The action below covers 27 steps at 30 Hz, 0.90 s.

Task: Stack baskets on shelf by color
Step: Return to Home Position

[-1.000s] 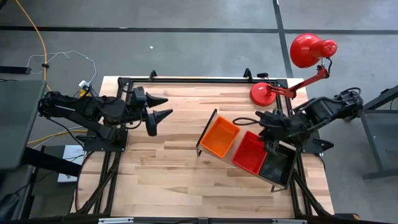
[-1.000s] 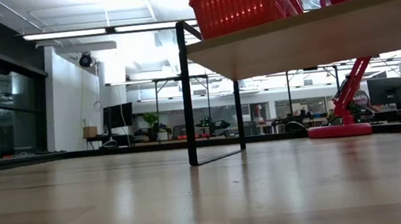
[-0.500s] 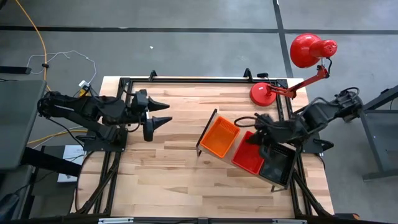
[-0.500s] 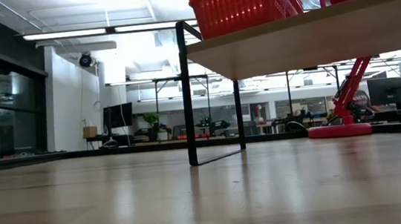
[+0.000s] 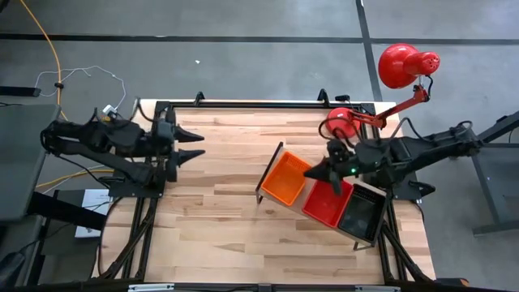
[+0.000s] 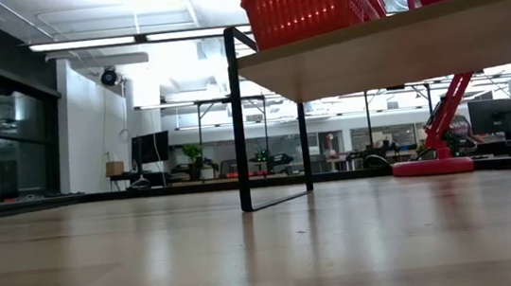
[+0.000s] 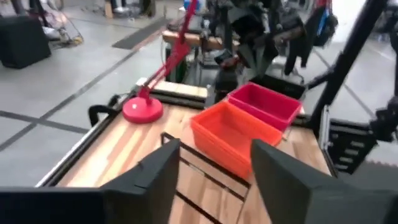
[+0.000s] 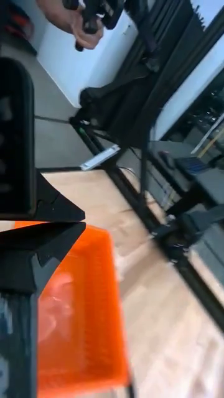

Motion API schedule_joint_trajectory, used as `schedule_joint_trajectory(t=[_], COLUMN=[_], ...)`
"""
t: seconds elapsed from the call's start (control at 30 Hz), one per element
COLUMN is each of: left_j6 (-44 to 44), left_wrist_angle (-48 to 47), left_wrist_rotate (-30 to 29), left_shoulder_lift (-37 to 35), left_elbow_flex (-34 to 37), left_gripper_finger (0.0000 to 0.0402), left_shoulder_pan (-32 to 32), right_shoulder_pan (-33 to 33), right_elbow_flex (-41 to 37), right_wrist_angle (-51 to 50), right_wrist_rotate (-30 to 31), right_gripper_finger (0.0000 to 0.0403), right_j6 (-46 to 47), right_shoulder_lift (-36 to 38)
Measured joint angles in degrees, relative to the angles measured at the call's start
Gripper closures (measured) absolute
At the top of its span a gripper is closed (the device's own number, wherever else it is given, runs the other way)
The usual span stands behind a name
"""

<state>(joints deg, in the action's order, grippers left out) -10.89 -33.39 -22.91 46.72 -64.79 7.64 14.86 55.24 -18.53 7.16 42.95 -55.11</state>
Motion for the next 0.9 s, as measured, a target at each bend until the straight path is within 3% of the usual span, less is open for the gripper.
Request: schedule_joint_trajectory(t=[0.3,0.6,0.9], left_j6=[-5.3,-12.3,-15.0], left_wrist_angle=[9.3,15.5,17.5], left_wrist_rotate=[-0.2,0.3,0.7], left_shoulder_lift=[-19.0,-36.3,-46.6], left_elbow_flex=[20.1,37.5,49.3], left_gripper_finger=[0.0388,0.0399,0.0401], left_shoulder_pan=[-1.0,-0.9,-0.9], right_shoulder_pan=[-0.6,-0.6,-0.6], right_elbow_flex=[3.3,3.3,3.3], right_wrist_angle=[0.1,-0.4,-0.5], right_wrist_rotate=[6.2,9.1,7.4], right_gripper_finger=[0.0403,0.0403,0.0403], right_j6=[-11.0,-12.4,-6.9], right_shoulder_lift=[0.0,-0.1,0.0])
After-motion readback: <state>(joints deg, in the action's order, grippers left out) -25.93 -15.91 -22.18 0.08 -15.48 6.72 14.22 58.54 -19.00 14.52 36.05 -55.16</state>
